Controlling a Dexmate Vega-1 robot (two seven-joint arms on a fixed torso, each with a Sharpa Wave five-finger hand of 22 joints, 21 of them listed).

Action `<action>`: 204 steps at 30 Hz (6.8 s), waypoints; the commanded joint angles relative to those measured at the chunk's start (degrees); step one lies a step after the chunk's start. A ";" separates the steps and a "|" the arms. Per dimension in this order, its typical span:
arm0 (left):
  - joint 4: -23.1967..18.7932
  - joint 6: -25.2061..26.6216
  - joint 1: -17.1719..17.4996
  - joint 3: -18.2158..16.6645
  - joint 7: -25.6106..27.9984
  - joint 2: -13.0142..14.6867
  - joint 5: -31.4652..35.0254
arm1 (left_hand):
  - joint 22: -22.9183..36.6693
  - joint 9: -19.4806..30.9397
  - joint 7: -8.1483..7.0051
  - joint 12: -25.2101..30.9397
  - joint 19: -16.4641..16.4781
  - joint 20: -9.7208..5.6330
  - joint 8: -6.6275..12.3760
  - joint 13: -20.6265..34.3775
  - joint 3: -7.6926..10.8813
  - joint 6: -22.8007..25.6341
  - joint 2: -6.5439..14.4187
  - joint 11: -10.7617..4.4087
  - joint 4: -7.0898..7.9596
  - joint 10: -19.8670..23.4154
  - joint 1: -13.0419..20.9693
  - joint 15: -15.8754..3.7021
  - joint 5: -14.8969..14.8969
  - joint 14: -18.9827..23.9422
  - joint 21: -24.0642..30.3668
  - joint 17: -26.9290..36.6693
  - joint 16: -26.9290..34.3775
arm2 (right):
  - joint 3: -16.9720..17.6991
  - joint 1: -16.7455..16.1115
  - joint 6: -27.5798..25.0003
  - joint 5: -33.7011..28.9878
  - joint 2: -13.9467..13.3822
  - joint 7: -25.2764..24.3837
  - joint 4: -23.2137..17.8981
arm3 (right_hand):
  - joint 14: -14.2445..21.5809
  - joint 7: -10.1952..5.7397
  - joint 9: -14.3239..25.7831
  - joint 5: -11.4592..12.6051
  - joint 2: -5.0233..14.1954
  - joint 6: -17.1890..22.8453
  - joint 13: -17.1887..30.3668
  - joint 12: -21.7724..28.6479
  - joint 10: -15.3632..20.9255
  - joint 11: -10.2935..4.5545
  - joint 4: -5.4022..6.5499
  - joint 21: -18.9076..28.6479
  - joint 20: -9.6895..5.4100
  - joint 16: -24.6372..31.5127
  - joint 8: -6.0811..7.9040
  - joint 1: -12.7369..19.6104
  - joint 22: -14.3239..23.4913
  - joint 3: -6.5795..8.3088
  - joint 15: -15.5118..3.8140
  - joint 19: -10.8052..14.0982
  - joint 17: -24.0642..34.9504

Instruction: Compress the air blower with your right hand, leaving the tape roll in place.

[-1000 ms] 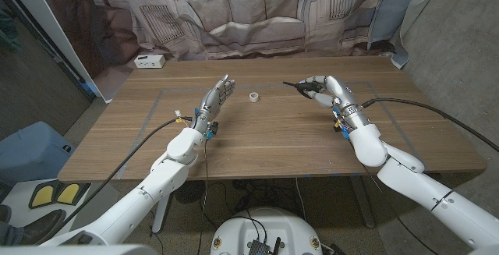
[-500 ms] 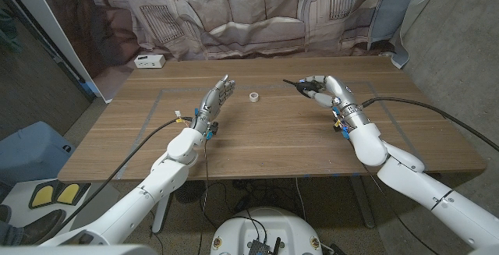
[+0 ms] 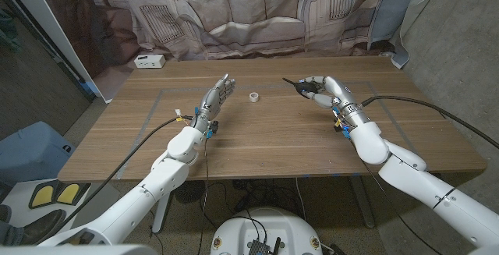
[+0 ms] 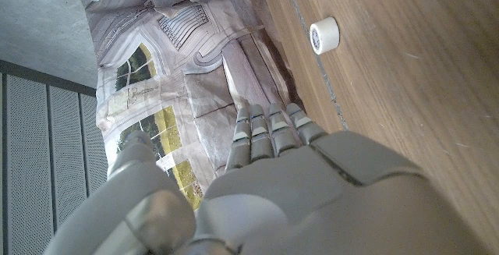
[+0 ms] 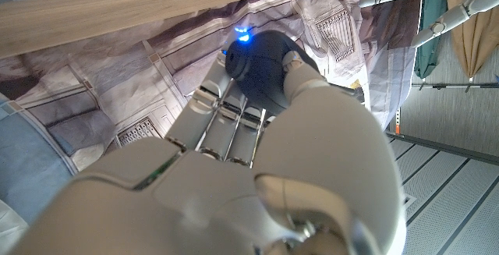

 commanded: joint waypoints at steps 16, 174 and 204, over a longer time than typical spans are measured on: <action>-0.14 0.22 0.06 -0.24 0.25 0.19 0.03 | 0.26 0.27 -0.09 -0.07 0.28 0.38 0.40 0.06 0.21 0.40 0.67 0.17 -0.16 0.41 0.01 0.12 -0.02 0.55 -0.27 0.34 -0.18 | -0.55 0.80 0.33 0.27 -0.47 1.07 0.32 | -1.52 0.29 0.13 0.03 -1.20 -1.46 0.14 -0.06 -1.38 0.56 0.36 -0.28 0.50 -0.45 -0.35 -2.16 -0.03 -1.51 -1.64 -1.00 0.51; -0.95 0.60 1.88 -0.76 -0.97 1.26 -1.77 | 0.26 0.27 0.03 -0.12 0.18 0.44 0.34 0.07 0.74 0.38 1.29 0.21 -0.59 0.44 0.25 0.32 -0.08 0.53 -0.30 0.33 -0.22 | -14.89 10.74 -17.03 -11.38 -3.26 19.21 -1.50 | -5.68 0.49 -0.07 -0.38 -1.84 -3.97 -0.01 0.29 -4.46 1.07 0.70 -1.52 1.82 -2.14 -0.23 -6.82 -0.23 -5.00 -0.38 -3.75 1.24; -1.38 0.39 2.50 -0.87 -0.12 1.14 -1.46 | 0.26 0.27 0.04 -0.15 0.34 0.16 0.36 0.07 0.78 0.44 1.29 0.28 -0.64 0.39 0.22 0.05 -0.09 0.67 -0.22 0.33 -0.16 | -17.67 12.11 -18.09 -14.06 -2.27 17.47 2.32 | -5.73 0.40 -0.08 -0.34 -1.45 -4.07 -0.02 0.38 -4.62 0.93 0.54 -1.66 1.72 -2.34 -0.13 -7.00 -0.24 -5.02 -0.41 -3.81 1.14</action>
